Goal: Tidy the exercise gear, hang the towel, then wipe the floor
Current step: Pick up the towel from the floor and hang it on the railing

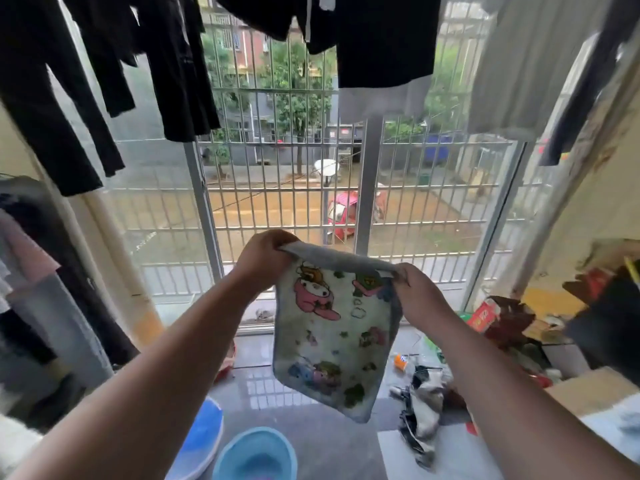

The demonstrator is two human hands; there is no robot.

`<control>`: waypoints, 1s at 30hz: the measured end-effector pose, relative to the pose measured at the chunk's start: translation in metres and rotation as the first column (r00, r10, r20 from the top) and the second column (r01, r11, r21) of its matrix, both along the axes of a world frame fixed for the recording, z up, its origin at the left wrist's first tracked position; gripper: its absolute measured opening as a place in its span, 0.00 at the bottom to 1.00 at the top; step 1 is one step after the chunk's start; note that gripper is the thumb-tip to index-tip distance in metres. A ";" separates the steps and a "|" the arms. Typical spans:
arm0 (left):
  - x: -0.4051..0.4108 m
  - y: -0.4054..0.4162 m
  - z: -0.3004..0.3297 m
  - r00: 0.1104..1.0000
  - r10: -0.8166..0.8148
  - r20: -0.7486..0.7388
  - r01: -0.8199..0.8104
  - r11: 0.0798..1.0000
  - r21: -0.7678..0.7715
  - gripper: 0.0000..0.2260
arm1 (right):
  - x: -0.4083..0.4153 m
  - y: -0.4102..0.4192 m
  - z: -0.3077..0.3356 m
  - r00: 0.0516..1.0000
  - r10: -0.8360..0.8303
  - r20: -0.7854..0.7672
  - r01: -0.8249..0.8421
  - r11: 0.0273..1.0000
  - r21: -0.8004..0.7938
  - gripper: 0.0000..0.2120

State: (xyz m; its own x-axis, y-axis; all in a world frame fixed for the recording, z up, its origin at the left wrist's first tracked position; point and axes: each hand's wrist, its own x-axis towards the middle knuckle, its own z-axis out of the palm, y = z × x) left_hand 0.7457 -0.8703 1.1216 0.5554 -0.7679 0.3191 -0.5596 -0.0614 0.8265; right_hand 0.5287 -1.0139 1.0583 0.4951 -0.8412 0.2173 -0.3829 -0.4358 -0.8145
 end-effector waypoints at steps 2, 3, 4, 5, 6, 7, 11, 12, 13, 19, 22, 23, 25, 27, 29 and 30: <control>0.023 -0.035 0.001 0.999 -0.004 0.036 0.004 1.000 0.017 0.09 | 0.021 -0.039 0.004 1.000 -0.003 -0.021 0.001 0.999 -0.052 0.11; 0.035 -0.052 0.001 0.999 0.001 0.050 -0.002 1.000 0.026 0.08 | 0.030 -0.060 0.004 0.999 -0.003 -0.039 0.000 0.997 -0.080 0.11; 0.047 -0.071 0.001 0.998 0.015 0.059 -0.016 0.999 0.032 0.08 | 0.040 -0.082 0.002 0.999 -0.007 -0.053 0.002 0.995 -0.103 0.10; 0.059 -0.091 0.000 0.998 0.030 0.064 -0.032 0.999 0.033 0.07 | 0.050 -0.102 0.002 0.999 -0.012 -0.050 0.007 0.994 -0.113 0.10; 0.072 -0.111 -0.001 0.997 0.044 0.061 -0.046 0.999 0.030 0.07 | 0.061 -0.124 0.001 0.999 -0.022 -0.040 0.017 0.992 -0.126 0.09; 0.084 -0.133 -0.003 0.997 0.055 0.051 -0.056 0.998 0.024 0.08 | 0.073 -0.148 -0.002 0.999 -0.030 -0.024 0.027 0.991 -0.132 0.09; 0.129 -0.216 -0.011 0.995 0.092 0.036 -0.093 0.995 0.039 0.07 | 0.126 -0.244 -0.005 0.985 0.022 0.171 -0.049 0.987 0.152 0.07; 0.139 -0.234 -0.013 0.994 0.112 0.006 -0.112 0.993 0.037 0.07 | 0.138 -0.268 -0.007 0.977 0.032 0.211 -0.079 0.974 0.214 0.07; 0.150 -0.254 -0.015 0.991 0.133 -0.028 -0.132 0.991 0.033 0.08 | 0.151 -0.293 -0.010 0.975 0.054 0.218 -0.102 0.971 0.217 0.06; 0.220 -0.333 -0.017 0.950 0.204 -0.237 -0.212 0.977 -0.012 0.09 | 0.223 -0.393 0.009 0.949 0.255 0.185 -0.284 0.948 0.147 0.13; 0.267 -0.365 -0.019 0.915 0.247 -0.319 -0.265 0.964 -0.015 0.07 | 0.268 -0.430 0.016 0.941 0.316 0.118 -0.320 0.947 0.021 0.12; 0.283 -0.378 -0.019 0.917 0.243 -0.317 -0.264 0.964 -0.025 0.07 | 0.284 -0.442 0.018 0.943 0.310 0.118 -0.312 0.950 -0.002 0.12; 0.312 -0.402 -0.018 0.921 0.237 -0.309 -0.266 0.962 -0.056 0.07 | 0.318 -0.469 0.021 0.949 0.297 0.106 -0.295 0.955 -0.035 0.10; 0.343 -0.425 -0.020 0.919 0.251 -0.303 -0.286 0.955 -0.078 0.07 | 0.353 -0.496 0.023 0.950 0.291 0.112 -0.286 0.956 -0.058 0.10; 0.377 -0.449 -0.023 0.913 0.267 -0.310 -0.309 0.947 -0.092 0.07 | 0.390 -0.525 0.020 0.946 0.289 0.147 -0.286 0.957 -0.042 0.09; 0.397 -0.462 -0.024 0.909 0.270 -0.317 -0.316 0.943 -0.101 0.07 | 0.409 -0.537 0.019 0.945 0.286 0.155 -0.283 0.958 -0.046 0.08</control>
State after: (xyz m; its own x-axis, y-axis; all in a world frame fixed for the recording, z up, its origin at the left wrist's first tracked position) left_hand 1.1430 -1.3327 1.0979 0.8342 -0.5130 0.2023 -0.2647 -0.0508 0.9630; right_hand 0.9379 -1.5508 1.0775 0.6708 -0.6644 0.3296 -0.1070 -0.5265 -0.8434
